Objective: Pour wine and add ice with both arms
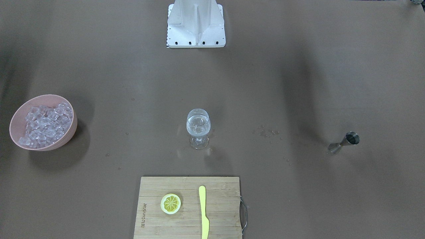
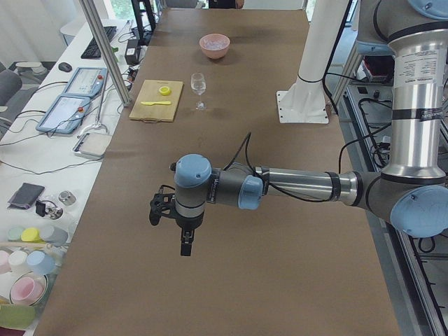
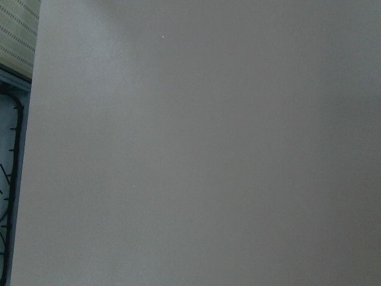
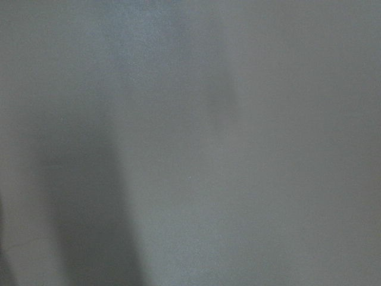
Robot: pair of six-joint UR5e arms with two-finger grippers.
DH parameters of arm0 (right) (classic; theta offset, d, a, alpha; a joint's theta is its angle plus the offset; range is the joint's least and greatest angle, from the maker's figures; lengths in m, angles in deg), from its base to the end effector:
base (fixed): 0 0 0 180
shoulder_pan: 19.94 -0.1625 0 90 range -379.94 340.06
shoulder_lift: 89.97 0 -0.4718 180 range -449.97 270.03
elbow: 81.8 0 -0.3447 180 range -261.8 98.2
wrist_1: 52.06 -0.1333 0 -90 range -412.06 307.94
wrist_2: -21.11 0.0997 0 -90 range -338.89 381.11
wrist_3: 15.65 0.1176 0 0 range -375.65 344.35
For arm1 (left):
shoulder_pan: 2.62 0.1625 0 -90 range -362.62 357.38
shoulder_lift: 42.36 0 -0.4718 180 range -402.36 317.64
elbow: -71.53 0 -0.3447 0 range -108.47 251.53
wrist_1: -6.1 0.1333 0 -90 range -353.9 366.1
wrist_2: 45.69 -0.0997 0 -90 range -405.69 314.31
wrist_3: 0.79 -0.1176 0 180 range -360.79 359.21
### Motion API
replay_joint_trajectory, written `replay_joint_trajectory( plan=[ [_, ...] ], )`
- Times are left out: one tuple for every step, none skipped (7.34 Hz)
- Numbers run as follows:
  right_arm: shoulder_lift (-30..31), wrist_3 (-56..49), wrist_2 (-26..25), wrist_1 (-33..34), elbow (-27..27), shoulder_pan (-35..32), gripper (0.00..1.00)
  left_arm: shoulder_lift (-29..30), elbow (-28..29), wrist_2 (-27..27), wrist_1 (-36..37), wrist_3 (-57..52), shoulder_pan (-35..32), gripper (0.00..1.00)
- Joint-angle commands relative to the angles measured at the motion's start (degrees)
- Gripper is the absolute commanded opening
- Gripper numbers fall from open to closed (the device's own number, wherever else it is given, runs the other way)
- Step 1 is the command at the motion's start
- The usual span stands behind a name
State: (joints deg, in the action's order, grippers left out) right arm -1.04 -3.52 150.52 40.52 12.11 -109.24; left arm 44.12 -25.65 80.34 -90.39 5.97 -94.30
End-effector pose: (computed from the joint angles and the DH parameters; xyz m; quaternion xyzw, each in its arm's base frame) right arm 0.0531 -0.4563 0.6909 -0.0181 -0.3372 0.0867 0.9373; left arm -0.0767 -0.4279 0.6875 0.0704 0.3115 -0.0424 0.9467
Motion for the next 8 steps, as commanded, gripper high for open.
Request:
replay_joint_trajectory(
  plan=[
    [0.01,0.0,-0.47,-0.03,0.14,0.0,1.0,-0.26,-0.47,0.1,-0.1,0.01,-0.07,0.98],
    [0.1,0.0,-1.08,-0.12,0.22,0.0,1.0,-0.17,-0.56,0.01,0.07,0.01,0.01,0.98],
    [-0.25,0.0,-1.79,-0.2,0.23,0.0,1.0,-0.17,-0.56,0.1,0.16,-0.08,0.01,0.98],
    [-0.6,0.08,-1.79,-0.12,0.14,0.09,1.0,-0.26,-0.64,0.18,0.16,0.01,0.01,0.98],
    [-0.69,0.26,-1.18,-0.2,0.31,0.09,1.0,-0.26,-0.47,1.84,0.25,0.01,0.01,0.98],
    [-0.69,0.09,-1.0,-0.12,-0.03,0.09,1.0,-0.26,-0.64,2.2,0.16,0.01,-0.07,0.98],
    [-0.51,-0.18,0.22,-0.2,0.05,0.09,1.0,-0.26,-0.64,2.64,0.25,0.01,0.01,0.98],
    [-0.86,0.08,-0.47,-0.29,-0.3,1.13,1.0,-0.26,-0.73,2.65,0.16,0.01,-0.07,0.98]
  ],
)
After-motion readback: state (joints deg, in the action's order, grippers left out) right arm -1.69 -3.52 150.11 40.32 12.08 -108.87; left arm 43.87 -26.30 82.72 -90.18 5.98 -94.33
